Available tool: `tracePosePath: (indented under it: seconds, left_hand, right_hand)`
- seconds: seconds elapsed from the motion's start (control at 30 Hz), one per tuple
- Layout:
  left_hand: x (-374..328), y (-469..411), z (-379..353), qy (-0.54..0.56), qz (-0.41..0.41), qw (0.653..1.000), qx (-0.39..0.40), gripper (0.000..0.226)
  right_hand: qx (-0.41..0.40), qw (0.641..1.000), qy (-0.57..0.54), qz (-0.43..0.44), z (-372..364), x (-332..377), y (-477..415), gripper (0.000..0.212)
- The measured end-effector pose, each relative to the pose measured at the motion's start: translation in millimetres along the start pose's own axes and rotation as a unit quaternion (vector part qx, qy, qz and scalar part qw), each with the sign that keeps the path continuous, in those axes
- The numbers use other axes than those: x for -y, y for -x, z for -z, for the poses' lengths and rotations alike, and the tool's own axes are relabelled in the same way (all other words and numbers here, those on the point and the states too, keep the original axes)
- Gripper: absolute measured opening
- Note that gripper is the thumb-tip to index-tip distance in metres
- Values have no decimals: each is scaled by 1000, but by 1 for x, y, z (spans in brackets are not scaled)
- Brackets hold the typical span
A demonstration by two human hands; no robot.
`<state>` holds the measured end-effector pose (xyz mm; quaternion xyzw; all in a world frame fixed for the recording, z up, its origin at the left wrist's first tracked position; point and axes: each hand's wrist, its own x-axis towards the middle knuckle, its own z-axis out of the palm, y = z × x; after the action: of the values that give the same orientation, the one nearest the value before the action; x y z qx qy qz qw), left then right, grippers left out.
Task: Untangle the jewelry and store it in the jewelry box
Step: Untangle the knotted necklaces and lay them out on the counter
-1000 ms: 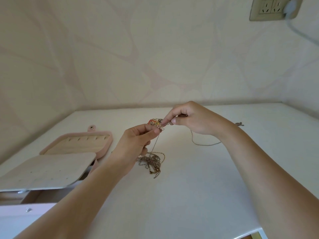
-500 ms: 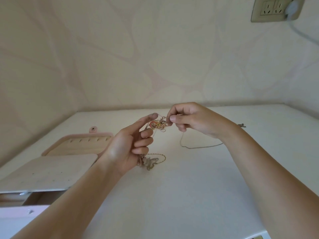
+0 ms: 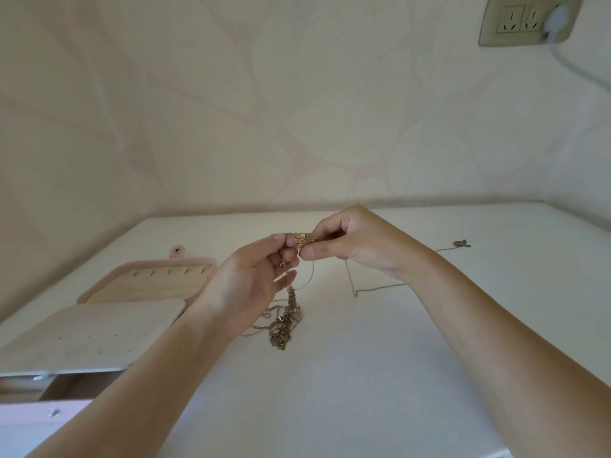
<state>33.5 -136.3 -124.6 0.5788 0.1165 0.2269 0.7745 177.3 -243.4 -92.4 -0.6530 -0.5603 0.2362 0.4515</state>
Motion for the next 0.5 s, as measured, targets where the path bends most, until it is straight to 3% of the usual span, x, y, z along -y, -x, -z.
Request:
tracePosePath:
  seconds: [0.13,0.33,0.43,0.5]
  left_hand:
    - [1,1,-3,87,8,996,-24,15]
    - [2,3,-2,122,80,989,36,11]
    - [2,1,5,169,110,972,119,30]
    - [-1,1,10,186,117,955,201,31]
  right_hand:
    - [64,997,26,-17,-3,0,0,14]
    - [158,983,79,-52,2,0,5,8]
    - [127,990,42,-41,12,2,8,8]
    - [103,994,18,-25,18,4,10,12]
